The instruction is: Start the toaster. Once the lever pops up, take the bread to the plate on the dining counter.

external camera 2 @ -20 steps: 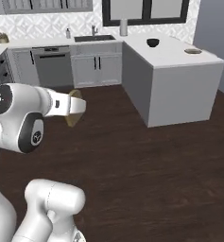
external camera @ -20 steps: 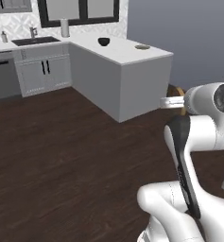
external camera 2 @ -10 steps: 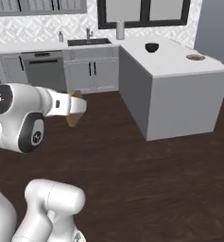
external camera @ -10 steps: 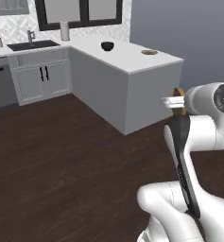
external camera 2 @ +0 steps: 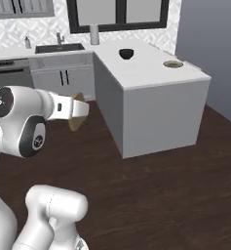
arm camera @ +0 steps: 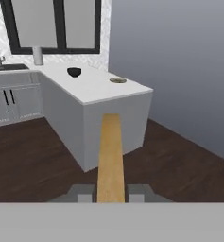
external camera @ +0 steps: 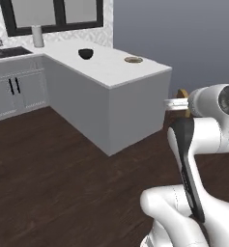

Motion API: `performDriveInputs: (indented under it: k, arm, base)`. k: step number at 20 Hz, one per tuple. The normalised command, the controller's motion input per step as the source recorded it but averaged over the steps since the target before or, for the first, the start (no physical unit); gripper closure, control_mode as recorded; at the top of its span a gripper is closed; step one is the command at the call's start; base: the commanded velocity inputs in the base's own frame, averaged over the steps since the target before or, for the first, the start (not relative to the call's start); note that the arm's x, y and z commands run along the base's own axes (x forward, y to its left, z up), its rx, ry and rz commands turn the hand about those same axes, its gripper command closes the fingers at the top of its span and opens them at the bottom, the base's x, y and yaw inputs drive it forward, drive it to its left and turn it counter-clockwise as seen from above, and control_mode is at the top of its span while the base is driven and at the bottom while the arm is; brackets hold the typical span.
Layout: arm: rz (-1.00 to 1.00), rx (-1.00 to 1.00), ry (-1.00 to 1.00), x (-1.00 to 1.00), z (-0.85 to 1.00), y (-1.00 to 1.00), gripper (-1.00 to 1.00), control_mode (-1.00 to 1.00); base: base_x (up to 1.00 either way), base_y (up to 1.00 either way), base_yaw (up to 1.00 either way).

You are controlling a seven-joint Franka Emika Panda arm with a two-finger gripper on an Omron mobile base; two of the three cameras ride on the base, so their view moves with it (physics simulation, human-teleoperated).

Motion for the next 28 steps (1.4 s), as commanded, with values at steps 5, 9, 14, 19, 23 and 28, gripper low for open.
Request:
performDriveInputs:
  k: [5,9,14,19,23,28]
  arm:
    - [0.00,0.00,0.00,0.00,0.00,0.00,1.00,1.00]
    - [0.00,0.00,0.00,0.00,0.00,0.00,1.00,1.00]
    - [0.00,0.00,0.00,0.00,0.00,0.00,1.00,1.00]
    - [0.00,0.00,0.00,0.00,0.00,0.00,1.00,1.00]
    - [0.00,0.00,0.00,0.00,0.00,0.00,1.00,1.00]
    - [0.00,0.00,0.00,0.00,0.00,0.00,1.00,1.00]
  base:
    - [1.00,-0.49,-0.34]
    - [1.00,-0.56,-0.40]
    - [1.00,-0.42,-0.34]
    - [1.00,-0.02,0.00]
    - [1.00,0.00,0.00]
    - [1.00,-0.26,0.05]
